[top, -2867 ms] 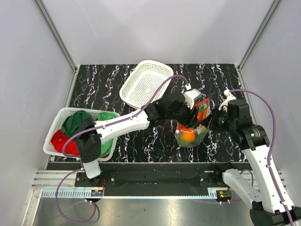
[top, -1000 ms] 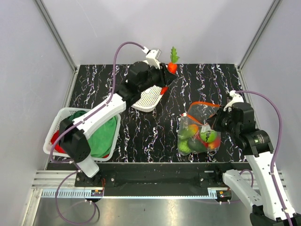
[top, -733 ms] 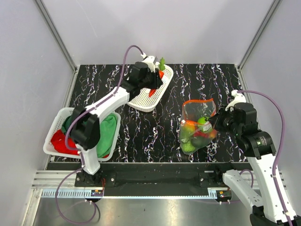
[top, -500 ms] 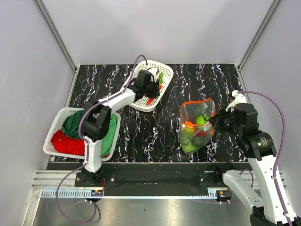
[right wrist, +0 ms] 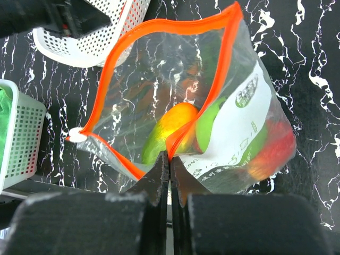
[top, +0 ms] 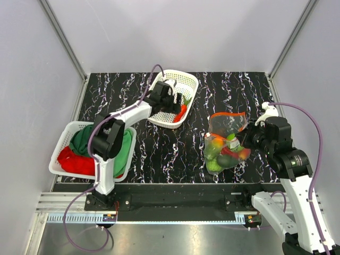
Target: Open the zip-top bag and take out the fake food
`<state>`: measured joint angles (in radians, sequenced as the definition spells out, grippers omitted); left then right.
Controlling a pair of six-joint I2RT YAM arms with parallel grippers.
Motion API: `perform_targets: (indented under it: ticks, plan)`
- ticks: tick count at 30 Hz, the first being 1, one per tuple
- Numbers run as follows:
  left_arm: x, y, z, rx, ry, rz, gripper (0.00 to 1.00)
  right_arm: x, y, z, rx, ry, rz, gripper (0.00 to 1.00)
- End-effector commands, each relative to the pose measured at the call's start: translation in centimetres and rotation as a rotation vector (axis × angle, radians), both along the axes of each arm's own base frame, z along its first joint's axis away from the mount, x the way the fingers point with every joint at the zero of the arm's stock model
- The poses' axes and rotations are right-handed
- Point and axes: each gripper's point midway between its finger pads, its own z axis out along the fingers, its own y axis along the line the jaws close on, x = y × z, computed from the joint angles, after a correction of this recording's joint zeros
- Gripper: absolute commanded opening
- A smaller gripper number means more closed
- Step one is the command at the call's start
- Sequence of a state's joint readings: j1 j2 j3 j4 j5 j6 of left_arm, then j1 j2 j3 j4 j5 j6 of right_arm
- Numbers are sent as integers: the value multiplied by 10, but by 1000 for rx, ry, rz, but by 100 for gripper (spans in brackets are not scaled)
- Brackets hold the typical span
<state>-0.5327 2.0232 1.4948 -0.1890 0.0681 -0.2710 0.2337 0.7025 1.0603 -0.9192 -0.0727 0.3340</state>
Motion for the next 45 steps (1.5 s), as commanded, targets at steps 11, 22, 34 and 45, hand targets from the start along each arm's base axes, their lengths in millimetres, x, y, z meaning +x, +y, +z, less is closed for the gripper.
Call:
perform_targets:
  ticks: [11, 22, 34, 45]
  plan:
    - [-164, -126, 248, -475, -318, -514, 41, 6, 18, 22, 66, -59, 80, 0]
    - [-188, -177, 203, -476, -172, -542, 18, 6, 33, 33, 136, -82, 138, 0]
    - [-203, -160, 196, -358, -168, -469, 39, 3, 76, 73, 406, -129, 278, 0]
    - [-195, -170, 138, -216, -103, -433, 62, 3, 74, 25, 431, -27, 216, 0]
